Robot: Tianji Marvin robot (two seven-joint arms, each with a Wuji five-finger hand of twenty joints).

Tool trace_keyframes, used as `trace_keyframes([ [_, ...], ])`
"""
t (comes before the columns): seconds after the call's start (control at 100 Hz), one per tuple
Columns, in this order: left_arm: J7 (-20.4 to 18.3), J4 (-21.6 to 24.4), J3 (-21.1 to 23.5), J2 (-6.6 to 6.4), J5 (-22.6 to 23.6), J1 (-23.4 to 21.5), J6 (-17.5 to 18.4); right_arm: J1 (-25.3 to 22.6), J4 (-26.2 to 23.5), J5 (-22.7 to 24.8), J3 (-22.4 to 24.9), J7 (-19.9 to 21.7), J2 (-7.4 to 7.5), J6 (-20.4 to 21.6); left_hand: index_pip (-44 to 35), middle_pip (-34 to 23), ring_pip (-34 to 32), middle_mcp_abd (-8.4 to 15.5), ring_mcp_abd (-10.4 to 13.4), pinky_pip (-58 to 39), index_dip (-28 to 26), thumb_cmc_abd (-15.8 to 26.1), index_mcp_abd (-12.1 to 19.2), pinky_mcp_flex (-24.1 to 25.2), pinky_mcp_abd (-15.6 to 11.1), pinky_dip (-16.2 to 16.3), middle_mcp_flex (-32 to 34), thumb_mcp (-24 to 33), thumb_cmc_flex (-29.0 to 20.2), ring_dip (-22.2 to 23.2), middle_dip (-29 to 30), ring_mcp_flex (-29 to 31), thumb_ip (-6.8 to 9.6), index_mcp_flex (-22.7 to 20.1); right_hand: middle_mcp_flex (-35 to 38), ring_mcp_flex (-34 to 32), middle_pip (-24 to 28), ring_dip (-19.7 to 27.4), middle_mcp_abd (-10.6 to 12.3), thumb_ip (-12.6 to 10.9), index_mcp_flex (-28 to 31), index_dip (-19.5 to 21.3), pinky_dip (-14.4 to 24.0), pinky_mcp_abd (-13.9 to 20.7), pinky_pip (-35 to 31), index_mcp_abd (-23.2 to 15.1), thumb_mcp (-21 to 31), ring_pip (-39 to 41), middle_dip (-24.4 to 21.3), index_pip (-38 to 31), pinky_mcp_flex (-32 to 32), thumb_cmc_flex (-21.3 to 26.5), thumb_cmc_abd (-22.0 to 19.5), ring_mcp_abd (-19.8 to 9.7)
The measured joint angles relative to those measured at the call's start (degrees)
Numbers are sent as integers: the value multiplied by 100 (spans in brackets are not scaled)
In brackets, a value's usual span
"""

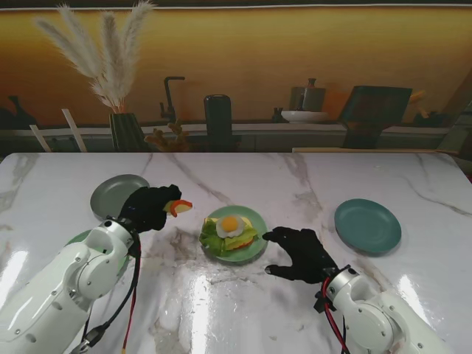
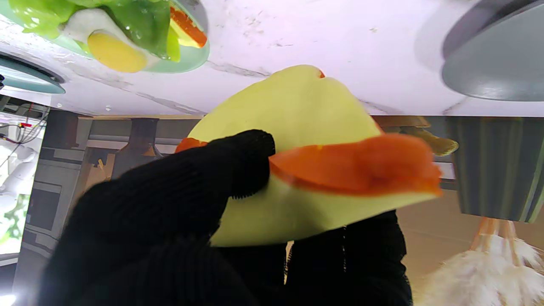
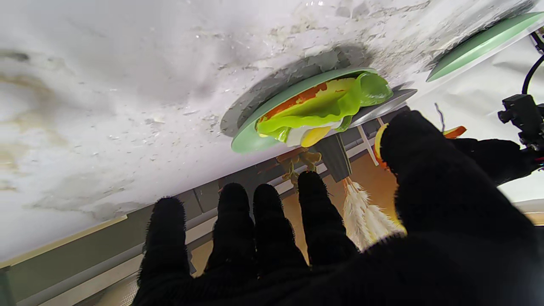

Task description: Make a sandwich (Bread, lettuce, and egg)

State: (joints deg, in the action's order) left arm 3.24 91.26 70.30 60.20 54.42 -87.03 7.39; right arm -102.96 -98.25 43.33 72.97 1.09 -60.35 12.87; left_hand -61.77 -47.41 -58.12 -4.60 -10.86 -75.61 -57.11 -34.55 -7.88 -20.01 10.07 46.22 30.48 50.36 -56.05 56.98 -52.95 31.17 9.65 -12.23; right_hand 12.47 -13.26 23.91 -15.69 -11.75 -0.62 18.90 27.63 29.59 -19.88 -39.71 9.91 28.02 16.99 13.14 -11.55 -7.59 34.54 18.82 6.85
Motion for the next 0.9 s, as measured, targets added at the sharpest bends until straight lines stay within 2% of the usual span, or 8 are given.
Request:
trace_keyframes([
  [0.25,100,-522,-796,45,-31,824,84,6,21,17,45,-22,-6,-64,0,0,13,0,-1,8,0,-1,1,49,3,0,0,-57,0,0,0,0,0,-2,5,0,0,0,0,0,0,-5,0,0,0,0,-59,0,0,0,0,0,0,-1],
  [0.37,53,-706,-1148,61,-240,1168,118,5,28,52,70,-72,-9,-67,0,0,15,0,-1,28,0,-1,1,61,4,0,0,-58,0,2,0,0,0,-3,62,0,0,0,0,0,0,-5,0,0,0,0,-59,0,0,0,0,0,-1,-2],
  [0.46,37,-784,-1388,77,-329,1363,178,5,33,72,86,-101,-13,-70,0,0,62,0,-1,61,0,-1,1,72,4,5,0,-60,0,5,3,0,0,-3,62,0,0,0,0,0,0,-5,0,0,0,0,-59,0,0,0,0,0,-1,-2],
  [0.64,56,-1014,-1940,104,-321,1776,565,-13,33,137,176,-154,-31,-97,0,0,65,4,-1,66,0,-1,9,76,4,14,0,-63,0,11,4,0,0,-12,62,0,0,0,-1,0,0,-6,0,0,0,0,-107,0,0,0,0,0,-1,-2],
  [0.9,161,-1231,-2455,169,-219,2204,620,-82,19,199,287,-232,-36,-99,0,-2,65,4,-1,66,0,-1,9,189,4,68,0,-63,0,26,4,-1,0,-12,62,0,0,-1,-1,-1,0,-6,0,0,0,0,-110,7,0,0,0,0,-1,-2],
])
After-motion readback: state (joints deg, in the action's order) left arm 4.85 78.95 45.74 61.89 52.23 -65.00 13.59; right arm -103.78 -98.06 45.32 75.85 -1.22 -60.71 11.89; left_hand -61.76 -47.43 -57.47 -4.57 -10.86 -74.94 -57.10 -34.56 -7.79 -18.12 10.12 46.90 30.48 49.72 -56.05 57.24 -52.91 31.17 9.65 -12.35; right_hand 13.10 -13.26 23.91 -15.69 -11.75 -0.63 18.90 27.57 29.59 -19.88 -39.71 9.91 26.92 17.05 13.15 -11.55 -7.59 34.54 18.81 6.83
